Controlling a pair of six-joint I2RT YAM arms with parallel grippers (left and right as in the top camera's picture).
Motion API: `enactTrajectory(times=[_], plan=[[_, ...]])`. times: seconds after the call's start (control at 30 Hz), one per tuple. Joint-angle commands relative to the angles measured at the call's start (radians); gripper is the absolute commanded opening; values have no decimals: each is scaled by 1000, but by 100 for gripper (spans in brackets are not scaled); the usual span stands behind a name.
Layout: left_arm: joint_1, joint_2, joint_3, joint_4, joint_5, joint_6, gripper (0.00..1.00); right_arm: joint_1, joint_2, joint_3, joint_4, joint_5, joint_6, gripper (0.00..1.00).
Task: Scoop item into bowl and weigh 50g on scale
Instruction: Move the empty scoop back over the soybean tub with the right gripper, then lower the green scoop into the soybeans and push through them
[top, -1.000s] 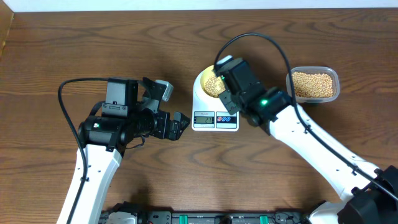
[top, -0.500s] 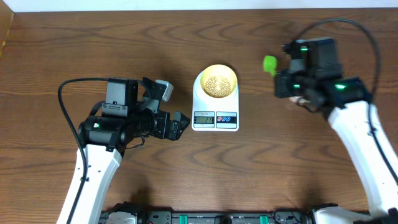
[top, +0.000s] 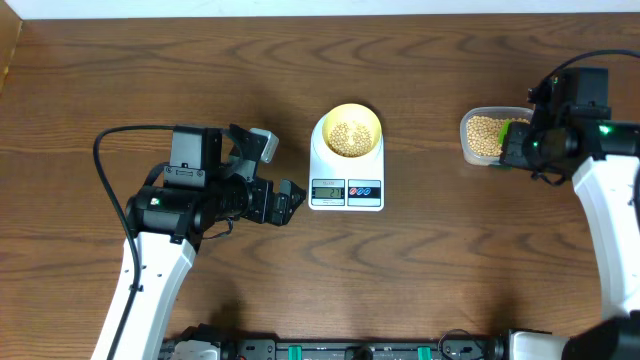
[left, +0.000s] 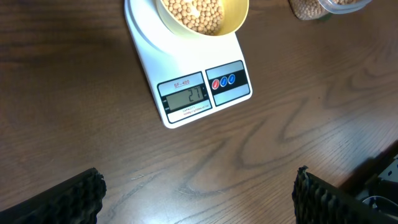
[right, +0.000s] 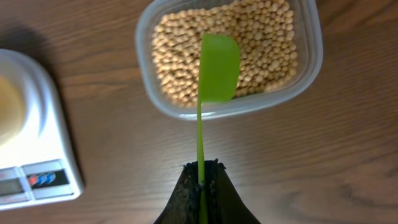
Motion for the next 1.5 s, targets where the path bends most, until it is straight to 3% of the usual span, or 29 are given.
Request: enactTrajectory(times=[0.0,0.3,0.67,1.17,1.47], plan=[[-2,0,2,-2,16,18,98,-4,36,0,21,74,0,1],[-2,0,2,-2,16,18,98,-6,114,0,39,156,4,1],[-2,0,2,-2,16,18,98,-20,201,0,88,115,-5,1],[-2,0,2,-2,16,18,98,-119,213,0,114,-251,-87,1],[-2,0,2,-2,16,18,98,-194,214,-54,119,-348,-117,1]])
